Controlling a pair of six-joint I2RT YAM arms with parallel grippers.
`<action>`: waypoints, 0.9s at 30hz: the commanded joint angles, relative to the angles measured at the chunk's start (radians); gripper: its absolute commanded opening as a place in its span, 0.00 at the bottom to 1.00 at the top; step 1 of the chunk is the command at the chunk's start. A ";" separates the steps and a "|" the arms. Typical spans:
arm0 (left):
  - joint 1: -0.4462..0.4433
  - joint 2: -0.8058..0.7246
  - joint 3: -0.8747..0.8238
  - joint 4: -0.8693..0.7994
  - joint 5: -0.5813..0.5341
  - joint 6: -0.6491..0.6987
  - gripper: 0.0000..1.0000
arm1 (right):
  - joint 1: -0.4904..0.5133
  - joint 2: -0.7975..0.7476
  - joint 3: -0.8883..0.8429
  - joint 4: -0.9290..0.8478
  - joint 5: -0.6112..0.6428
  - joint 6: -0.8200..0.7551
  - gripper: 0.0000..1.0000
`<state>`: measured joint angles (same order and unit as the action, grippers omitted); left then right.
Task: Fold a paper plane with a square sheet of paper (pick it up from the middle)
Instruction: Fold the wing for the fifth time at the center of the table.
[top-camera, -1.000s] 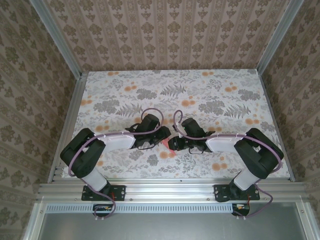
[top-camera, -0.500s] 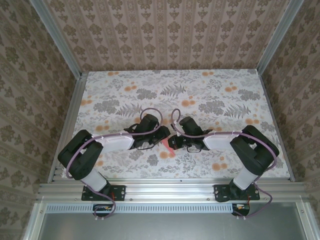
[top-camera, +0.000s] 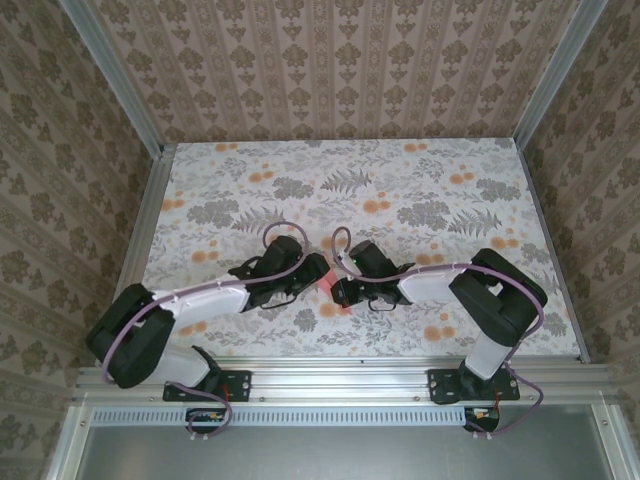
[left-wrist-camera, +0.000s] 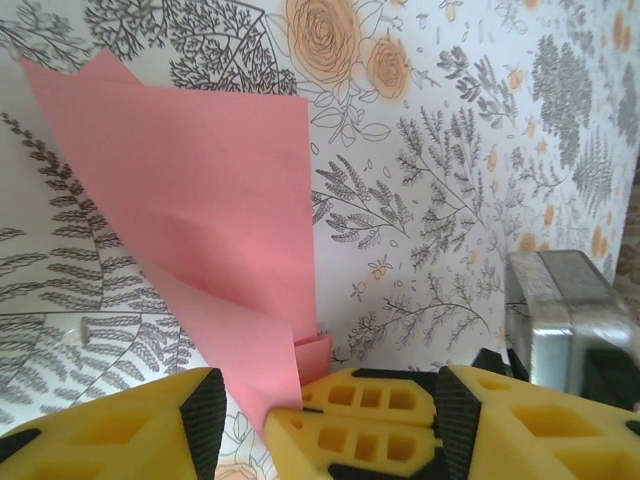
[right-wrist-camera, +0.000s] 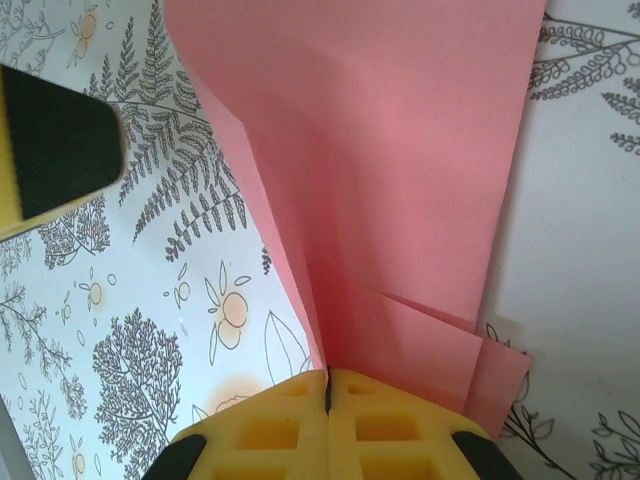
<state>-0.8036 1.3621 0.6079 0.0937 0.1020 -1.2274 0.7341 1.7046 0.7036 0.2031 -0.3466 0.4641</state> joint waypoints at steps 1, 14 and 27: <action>0.012 -0.040 -0.026 -0.037 -0.034 -0.014 0.61 | 0.005 0.019 0.009 -0.007 0.028 0.011 0.06; 0.012 -0.007 0.007 -0.011 0.015 0.044 0.58 | -0.097 0.026 -0.005 0.105 -0.208 0.213 0.05; 0.013 0.171 0.128 0.072 0.091 0.086 0.51 | -0.128 0.074 0.010 0.071 -0.235 0.239 0.05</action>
<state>-0.7959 1.5055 0.6910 0.1314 0.1631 -1.1805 0.6128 1.7630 0.7036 0.2882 -0.5583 0.6861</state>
